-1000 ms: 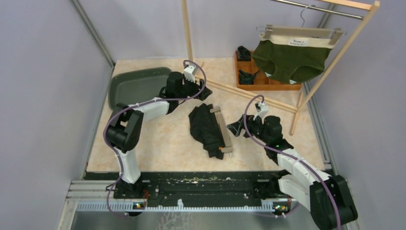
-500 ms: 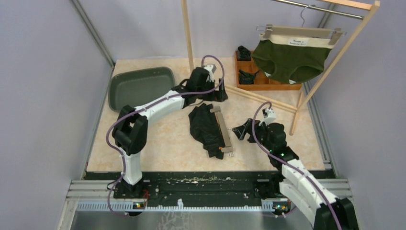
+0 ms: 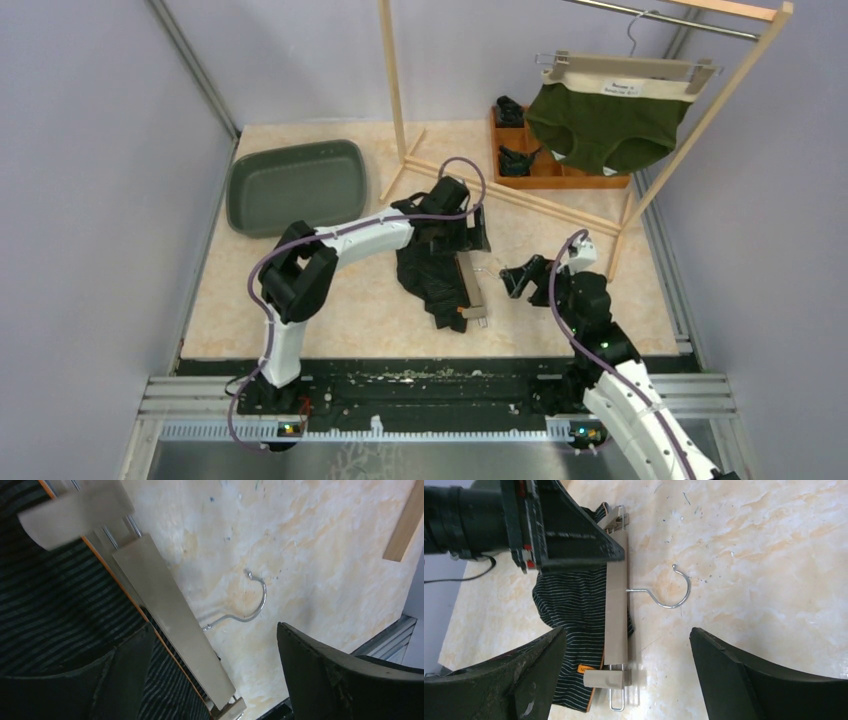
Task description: Clip the underwear to the hanger
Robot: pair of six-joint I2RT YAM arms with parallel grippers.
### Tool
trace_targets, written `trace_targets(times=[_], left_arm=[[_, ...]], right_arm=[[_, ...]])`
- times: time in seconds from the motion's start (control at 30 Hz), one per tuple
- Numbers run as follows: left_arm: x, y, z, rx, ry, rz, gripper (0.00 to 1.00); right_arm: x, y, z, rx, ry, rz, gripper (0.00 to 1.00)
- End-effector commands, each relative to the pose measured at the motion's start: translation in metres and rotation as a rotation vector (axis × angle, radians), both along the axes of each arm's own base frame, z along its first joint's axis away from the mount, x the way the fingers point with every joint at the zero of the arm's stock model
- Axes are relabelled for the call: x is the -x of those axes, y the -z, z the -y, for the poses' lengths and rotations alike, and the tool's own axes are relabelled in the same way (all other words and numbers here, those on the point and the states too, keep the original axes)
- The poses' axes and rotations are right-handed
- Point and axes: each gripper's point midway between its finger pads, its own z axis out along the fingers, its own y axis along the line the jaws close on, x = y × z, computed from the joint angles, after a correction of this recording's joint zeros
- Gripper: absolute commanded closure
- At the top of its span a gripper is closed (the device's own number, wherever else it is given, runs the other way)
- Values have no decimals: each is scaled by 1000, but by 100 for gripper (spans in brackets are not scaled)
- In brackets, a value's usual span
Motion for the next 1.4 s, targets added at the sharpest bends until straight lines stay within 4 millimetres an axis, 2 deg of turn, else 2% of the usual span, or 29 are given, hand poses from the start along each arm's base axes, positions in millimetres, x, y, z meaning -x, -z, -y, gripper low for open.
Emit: trace_targets(times=[0.0,0.17,0.27,0.37,0.57,0.87,1.0,1.17,1.3,1.37], left_arm=[[15,11,0,-70,-79,-67,9],[17,13,-26,-197,-246,-67,14],[18,12,-33,-224,-311,-81,16],[19,23,-37,-288,-361,-131,20],[20,39,-32,-413,-383,-208,27],[21,52,-36,-463,-421,-238,33],[20,62,-36,-478,-416,-238,48],[19,77,-36,-501,-395,-236,50],[12,82,-34,-504,-373,-209,52],[5,80,-33,-497,-365,-185,63]], right_arm=[[0,-18,3,-8,14,52,8],[4,-23,4,-10,10,74,7],[5,-21,4,-12,6,75,7],[7,-18,3,-18,-1,73,7],[10,-16,4,-26,3,71,7],[11,-12,5,-28,13,70,7],[11,-8,6,-25,16,62,7],[11,-4,8,-20,26,51,7],[10,0,6,-20,22,43,7],[9,0,3,-22,7,40,8]])
